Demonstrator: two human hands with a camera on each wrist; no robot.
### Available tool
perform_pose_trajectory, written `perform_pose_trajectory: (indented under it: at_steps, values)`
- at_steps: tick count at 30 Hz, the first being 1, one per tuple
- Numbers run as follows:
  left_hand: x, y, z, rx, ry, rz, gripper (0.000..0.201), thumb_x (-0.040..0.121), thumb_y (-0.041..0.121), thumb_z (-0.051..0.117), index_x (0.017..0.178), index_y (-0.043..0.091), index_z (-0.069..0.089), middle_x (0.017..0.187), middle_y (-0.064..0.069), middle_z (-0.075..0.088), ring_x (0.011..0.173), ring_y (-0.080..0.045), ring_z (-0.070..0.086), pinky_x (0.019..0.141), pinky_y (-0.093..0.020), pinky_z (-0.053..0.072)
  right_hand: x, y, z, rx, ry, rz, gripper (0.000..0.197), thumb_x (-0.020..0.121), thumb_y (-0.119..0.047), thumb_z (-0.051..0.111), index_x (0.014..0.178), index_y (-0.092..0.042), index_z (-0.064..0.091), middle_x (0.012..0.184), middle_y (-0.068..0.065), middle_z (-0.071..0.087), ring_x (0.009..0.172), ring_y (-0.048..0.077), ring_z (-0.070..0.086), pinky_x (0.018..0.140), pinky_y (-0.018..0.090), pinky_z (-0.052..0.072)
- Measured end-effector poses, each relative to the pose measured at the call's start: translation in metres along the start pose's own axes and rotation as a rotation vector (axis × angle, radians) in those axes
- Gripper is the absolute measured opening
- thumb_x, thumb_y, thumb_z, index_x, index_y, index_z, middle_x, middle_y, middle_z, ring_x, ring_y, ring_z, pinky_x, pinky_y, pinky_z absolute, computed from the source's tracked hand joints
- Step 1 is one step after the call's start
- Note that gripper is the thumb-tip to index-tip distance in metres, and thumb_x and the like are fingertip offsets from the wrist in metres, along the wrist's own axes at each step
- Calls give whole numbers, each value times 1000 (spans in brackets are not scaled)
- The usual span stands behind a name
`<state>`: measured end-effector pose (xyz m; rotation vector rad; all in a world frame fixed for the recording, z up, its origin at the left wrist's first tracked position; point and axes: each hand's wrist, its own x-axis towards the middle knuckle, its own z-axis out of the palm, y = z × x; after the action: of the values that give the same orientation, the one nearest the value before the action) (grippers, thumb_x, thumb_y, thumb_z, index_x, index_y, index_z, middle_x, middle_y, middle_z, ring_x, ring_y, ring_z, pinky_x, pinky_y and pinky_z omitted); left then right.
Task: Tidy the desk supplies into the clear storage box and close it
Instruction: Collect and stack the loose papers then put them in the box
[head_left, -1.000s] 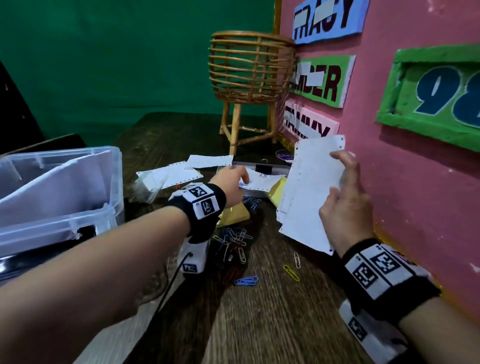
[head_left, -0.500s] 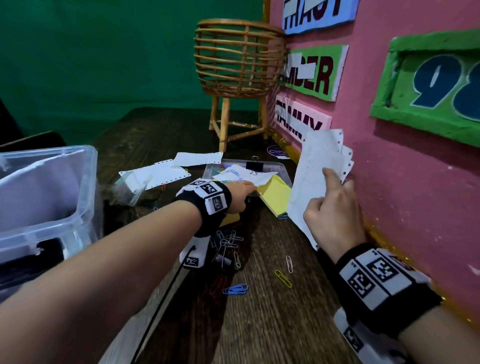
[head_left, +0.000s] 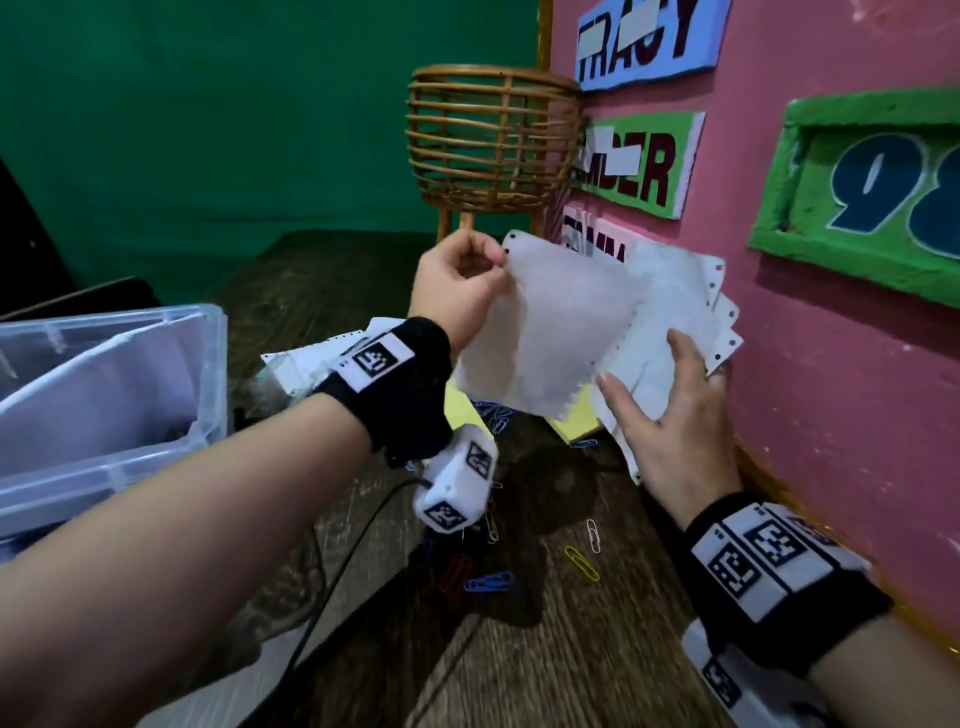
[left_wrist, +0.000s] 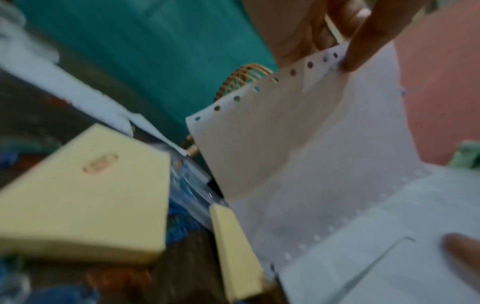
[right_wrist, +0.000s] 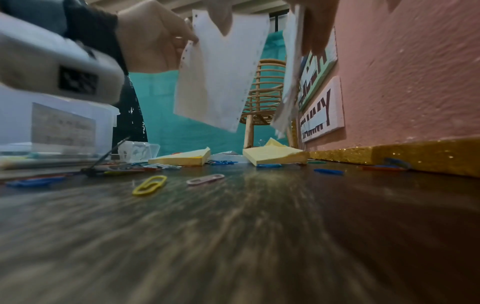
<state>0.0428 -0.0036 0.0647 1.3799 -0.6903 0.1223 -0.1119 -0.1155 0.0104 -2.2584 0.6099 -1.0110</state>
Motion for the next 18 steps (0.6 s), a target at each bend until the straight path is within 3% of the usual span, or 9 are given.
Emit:
perform_pose_trajectory:
  at_steps: [2, 3, 6, 7, 9, 12, 14, 16, 18]
  values:
    - [-7, 1, 9, -146, -60, -135, 37, 77, -18, 52, 64, 15, 47, 64, -1, 49, 38, 2, 47, 39, -8, 37, 0, 1, 0, 17, 6, -28, 67, 82, -39, 63, 138, -12, 37, 131, 16, 44, 122, 29, 43, 88, 19, 31]
    - [-10, -1, 14, -184, -105, -183, 35, 79, -18, 53, 65, 15, 47, 66, -2, 49, 42, 0, 49, 38, -8, 37, 0, 1, 0, 24, 24, -49, 63, 82, -36, 65, 134, -10, 41, 125, 18, 48, 117, 31, 47, 83, 19, 32]
    - [-16, -18, 25, -77, -189, -257, 25, 83, -6, 60, 73, 15, 51, 72, 1, 55, 65, -13, 54, 59, -22, 51, 3, 6, 3, 56, 71, -80, 56, 83, -11, 64, 134, -7, 41, 125, 18, 51, 113, 32, 52, 81, 15, 33]
    - [-14, -23, 26, 63, -184, -241, 19, 84, 1, 63, 78, 15, 52, 76, 2, 56, 72, -15, 55, 70, -28, 52, 3, 7, 3, 68, 81, -90, 56, 83, -3, 61, 135, -8, 39, 129, 17, 50, 116, 31, 51, 82, 11, 31]
    - [-5, -40, 18, 494, -179, -168, 11, 86, 13, 63, 94, 13, 56, 91, -2, 61, 86, -20, 57, 80, -28, 46, 3, 7, 3, 80, 99, -123, 62, 82, 5, 58, 137, -12, 36, 137, 15, 47, 121, 31, 48, 84, 6, 27]
    - [15, -69, -10, 1011, -238, -176, 28, 89, 10, 52, 116, 4, 50, 121, -16, 56, 111, -32, 55, 91, -37, 44, 2, 4, 2, 57, 102, -164, 74, 84, 9, 54, 144, -24, 25, 144, 13, 39, 125, 30, 45, 81, 1, 22]
    - [24, -84, -33, 1235, -280, -263, 31, 91, 8, 48, 121, 1, 45, 127, -20, 52, 117, -36, 52, 95, -43, 44, 4, 4, 5, 5, 91, -188, 77, 85, 11, 50, 145, -30, 25, 133, 17, 47, 110, 32, 53, 79, 9, 33]
    - [32, -101, -60, 1392, -336, -363, 36, 89, 14, 53, 122, 2, 48, 128, -19, 54, 118, -34, 54, 95, -40, 44, 9, 9, 10, -20, 69, -212, 71, 83, 17, 43, 138, -28, 42, 104, 17, 51, 89, 29, 57, 78, 18, 45]
    - [41, -119, -83, 1506, -384, -421, 36, 85, 22, 56, 118, 9, 56, 124, -15, 59, 113, -32, 59, 93, -37, 49, 15, 14, 15, 10, 39, -198, 64, 75, 25, 39, 122, -14, 60, 95, 11, 43, 93, 26, 56, 81, -1, 37]
